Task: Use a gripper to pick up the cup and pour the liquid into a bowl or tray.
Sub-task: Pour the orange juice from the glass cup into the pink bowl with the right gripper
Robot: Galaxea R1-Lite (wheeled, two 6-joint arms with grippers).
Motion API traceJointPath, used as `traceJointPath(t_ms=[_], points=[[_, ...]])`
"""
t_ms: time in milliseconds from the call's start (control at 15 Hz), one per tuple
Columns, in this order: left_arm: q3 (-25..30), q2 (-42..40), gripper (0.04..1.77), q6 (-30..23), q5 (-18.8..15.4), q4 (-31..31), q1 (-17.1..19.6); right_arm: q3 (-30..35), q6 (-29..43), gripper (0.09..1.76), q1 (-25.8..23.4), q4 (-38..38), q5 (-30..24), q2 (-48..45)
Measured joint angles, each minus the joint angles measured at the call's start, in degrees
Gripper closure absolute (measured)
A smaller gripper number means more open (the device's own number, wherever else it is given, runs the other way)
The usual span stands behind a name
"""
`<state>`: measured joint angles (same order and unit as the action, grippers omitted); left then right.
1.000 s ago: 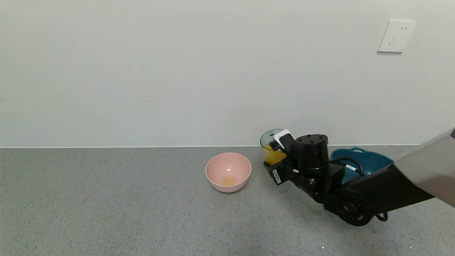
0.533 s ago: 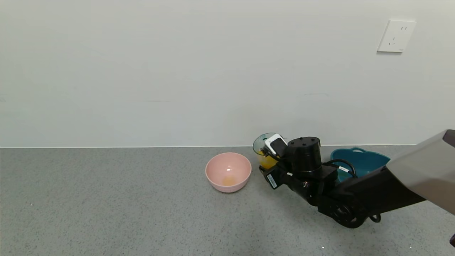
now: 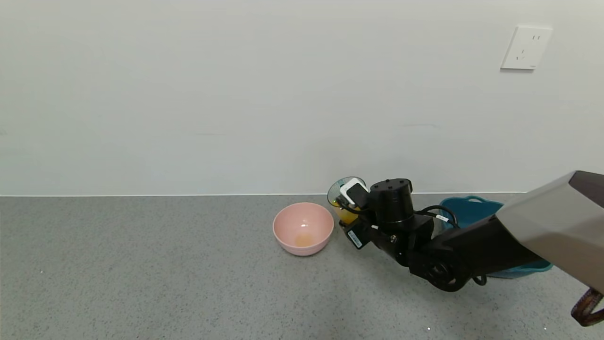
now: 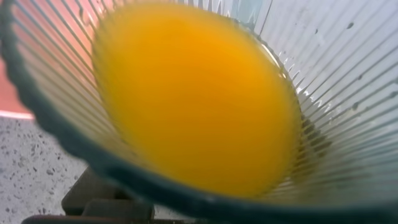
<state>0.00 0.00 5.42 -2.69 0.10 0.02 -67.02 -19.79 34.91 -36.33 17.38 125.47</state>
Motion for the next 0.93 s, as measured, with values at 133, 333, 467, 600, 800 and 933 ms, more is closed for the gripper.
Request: traceJointPath(t_ms=[133, 333, 467, 600, 800, 933], points=[[0.0, 0.0, 0.09, 0.0, 0.02, 0.01, -0.02, -1.68, -0.57, 0.53, 0.22, 2.21, 0.11, 0.35], [0.0, 0.0, 0.09, 0.0, -0.02, 0.0, -0.02, -3.43, -1.49, 0.53, 0.8, 4.58, 0.2, 0.69], [0.0, 0.0, 0.09, 0.0, 0.02, 0.0, -0.02, -4.41, -3.15, 0.53, 0.91, 4.85, 0.22, 1.18], [0.0, 0.0, 0.09, 0.0, 0.0, 0.0, -0.02, -5.68, -4.13, 0.53, 0.96, 5.29, 0.2, 1.93], [0.0, 0.0, 0.09, 0.0, 0.0, -0.02, -0.02, -7.78, -5.55, 0.53, 1.0, 8.35, 0.26, 2.71], [0.0, 0.0, 0.09, 0.0, 0.0, 0.0, -0.02, -8.52, -6.47, 0.53, 1.0, 9.55, 0.3, 3.04]])
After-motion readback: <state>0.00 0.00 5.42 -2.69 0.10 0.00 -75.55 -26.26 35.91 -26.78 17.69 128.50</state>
